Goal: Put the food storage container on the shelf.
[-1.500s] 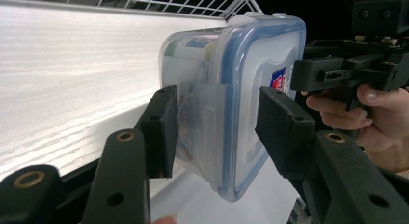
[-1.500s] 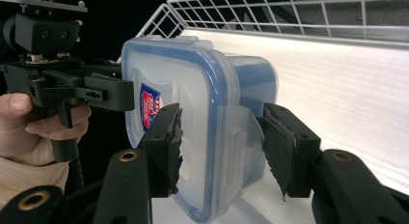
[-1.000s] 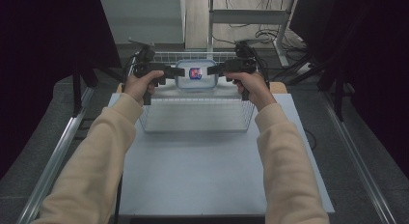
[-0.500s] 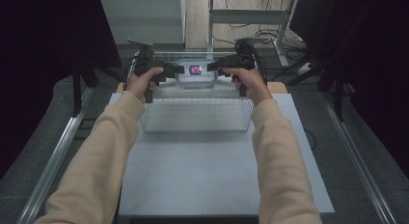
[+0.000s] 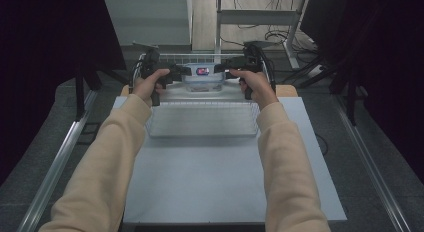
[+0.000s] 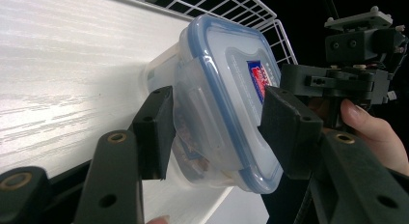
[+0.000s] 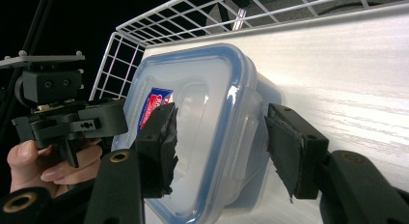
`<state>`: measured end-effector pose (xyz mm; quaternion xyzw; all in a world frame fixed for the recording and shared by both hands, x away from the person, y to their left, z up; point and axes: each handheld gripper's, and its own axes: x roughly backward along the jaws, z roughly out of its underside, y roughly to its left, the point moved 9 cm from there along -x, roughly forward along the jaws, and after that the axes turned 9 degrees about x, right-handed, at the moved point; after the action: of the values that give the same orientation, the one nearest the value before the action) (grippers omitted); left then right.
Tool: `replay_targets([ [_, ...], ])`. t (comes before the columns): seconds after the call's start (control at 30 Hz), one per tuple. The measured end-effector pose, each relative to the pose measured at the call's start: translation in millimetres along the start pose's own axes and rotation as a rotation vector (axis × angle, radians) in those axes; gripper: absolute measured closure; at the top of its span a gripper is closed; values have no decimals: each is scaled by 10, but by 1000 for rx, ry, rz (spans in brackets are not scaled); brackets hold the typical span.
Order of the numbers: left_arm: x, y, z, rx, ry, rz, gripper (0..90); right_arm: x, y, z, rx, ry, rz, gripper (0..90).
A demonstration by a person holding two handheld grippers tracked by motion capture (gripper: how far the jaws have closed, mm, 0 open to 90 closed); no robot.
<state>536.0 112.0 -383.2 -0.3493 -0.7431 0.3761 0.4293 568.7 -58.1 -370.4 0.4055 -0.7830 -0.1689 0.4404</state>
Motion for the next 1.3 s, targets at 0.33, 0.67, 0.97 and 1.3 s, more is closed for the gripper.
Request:
replay_targets([
  [0.33, -15, -67, 11, -63, -62, -73, 269, -15, 126, 2, 51, -53, 85, 140],
  [0.67, 262, -252, 203, -320, -154, -199, 162, 308, 328, 116, 272, -138, 129, 97],
  [0.97, 482, -338, 892, -516, -155, -225, 178, 758, 355, 748, 501, -195, 119, 156],
  [1.3, 528, 21, 1831, -656, -146, -256, 200, 956, 134, 1713, 622, -214, 157, 182],
])
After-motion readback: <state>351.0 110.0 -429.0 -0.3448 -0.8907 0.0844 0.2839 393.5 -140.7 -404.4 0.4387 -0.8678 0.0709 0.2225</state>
